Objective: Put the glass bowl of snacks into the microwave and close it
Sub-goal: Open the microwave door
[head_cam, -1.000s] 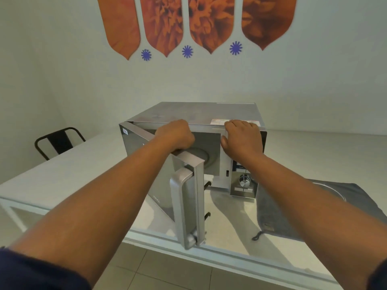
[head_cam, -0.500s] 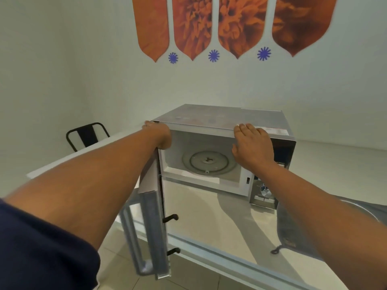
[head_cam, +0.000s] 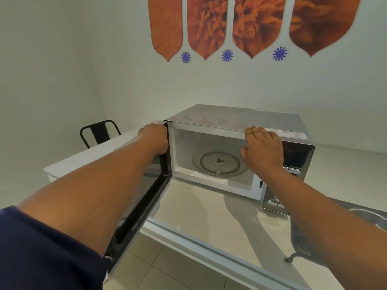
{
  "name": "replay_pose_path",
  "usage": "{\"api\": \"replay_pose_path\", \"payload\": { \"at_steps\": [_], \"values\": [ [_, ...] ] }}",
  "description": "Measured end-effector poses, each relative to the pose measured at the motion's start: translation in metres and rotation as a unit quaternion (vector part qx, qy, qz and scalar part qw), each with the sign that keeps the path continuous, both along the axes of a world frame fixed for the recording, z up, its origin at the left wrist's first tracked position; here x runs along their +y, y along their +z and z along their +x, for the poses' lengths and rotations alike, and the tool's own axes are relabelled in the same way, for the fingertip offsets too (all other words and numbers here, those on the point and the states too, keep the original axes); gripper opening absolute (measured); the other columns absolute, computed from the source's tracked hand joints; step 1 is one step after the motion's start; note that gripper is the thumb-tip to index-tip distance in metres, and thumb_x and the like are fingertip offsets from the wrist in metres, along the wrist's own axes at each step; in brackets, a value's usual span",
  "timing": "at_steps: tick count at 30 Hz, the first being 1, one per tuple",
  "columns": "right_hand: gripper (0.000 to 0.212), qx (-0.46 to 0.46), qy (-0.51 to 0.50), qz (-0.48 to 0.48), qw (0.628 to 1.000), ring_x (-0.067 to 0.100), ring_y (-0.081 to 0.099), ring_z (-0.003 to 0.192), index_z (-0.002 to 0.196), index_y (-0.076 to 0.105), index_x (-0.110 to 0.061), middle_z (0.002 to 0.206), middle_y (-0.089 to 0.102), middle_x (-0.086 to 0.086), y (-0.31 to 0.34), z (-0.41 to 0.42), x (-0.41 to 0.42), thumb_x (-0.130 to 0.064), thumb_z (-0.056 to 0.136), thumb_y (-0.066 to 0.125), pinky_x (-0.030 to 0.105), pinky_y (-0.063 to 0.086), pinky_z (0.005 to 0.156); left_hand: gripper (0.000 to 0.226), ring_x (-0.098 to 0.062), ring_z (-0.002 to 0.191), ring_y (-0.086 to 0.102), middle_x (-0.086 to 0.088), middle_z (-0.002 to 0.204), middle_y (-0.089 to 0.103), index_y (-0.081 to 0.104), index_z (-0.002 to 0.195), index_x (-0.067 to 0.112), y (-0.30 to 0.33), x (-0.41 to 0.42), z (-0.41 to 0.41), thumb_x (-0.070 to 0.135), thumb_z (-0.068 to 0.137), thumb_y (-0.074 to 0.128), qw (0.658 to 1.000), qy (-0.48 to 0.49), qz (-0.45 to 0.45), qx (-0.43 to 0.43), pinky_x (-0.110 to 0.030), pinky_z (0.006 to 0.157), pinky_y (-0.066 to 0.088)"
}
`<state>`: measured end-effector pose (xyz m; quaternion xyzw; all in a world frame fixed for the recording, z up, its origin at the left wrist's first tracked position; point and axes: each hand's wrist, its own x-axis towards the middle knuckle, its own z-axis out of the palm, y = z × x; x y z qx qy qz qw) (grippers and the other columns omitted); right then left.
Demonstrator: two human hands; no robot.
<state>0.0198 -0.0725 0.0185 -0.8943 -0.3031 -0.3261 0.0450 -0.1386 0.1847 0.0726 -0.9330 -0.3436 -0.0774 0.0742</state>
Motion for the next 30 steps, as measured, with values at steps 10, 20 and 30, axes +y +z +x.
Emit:
{"api": "replay_pose_path", "payload": {
  "at_steps": [10, 20, 30],
  "values": [
    [0.050, -0.011, 0.009, 0.032, 0.999, 0.030, 0.053, 0.131, 0.138, 0.056, -0.010, 0.139, 0.060, 0.010, -0.004, 0.002, 0.003, -0.034, 0.094, 0.054, 0.047, 0.037, 0.110, 0.017, -0.021, 0.078, 0.053, -0.002, 0.086, 0.053, 0.061, 0.105, 0.012, -0.019, 0.019, -0.013, 0.003, 0.091, 0.059, 0.991, -0.017, 0.075, -0.111, -0.035, 0.066, 0.042],
    [0.051, -0.023, 0.020, 0.048, 0.998, 0.031, 0.055, 0.128, 0.135, 0.057, -0.008, 0.137, 0.062, 0.013, -0.008, 0.005, 0.004, -0.034, 0.093, 0.045, 0.048, 0.039, 0.108, 0.015, -0.021, 0.070, 0.052, 0.000, 0.079, 0.052, 0.063, 0.099, 0.014, -0.023, 0.034, -0.019, 0.002, 0.090, 0.059, 0.985, -0.036, 0.094, -0.141, -0.034, 0.058, 0.040],
    [0.054, -0.020, 0.027, 0.057, 0.998, 0.031, 0.053, 0.131, 0.137, 0.055, -0.009, 0.139, 0.060, 0.012, -0.011, 0.008, 0.003, -0.037, 0.092, 0.044, 0.048, 0.036, 0.110, 0.025, -0.027, 0.074, 0.061, -0.003, 0.093, 0.068, 0.062, 0.100, 0.016, -0.032, 0.036, -0.019, -0.001, 0.083, 0.055, 0.967, -0.095, 0.135, -0.194, -0.033, 0.059, 0.038]
  ]
}}
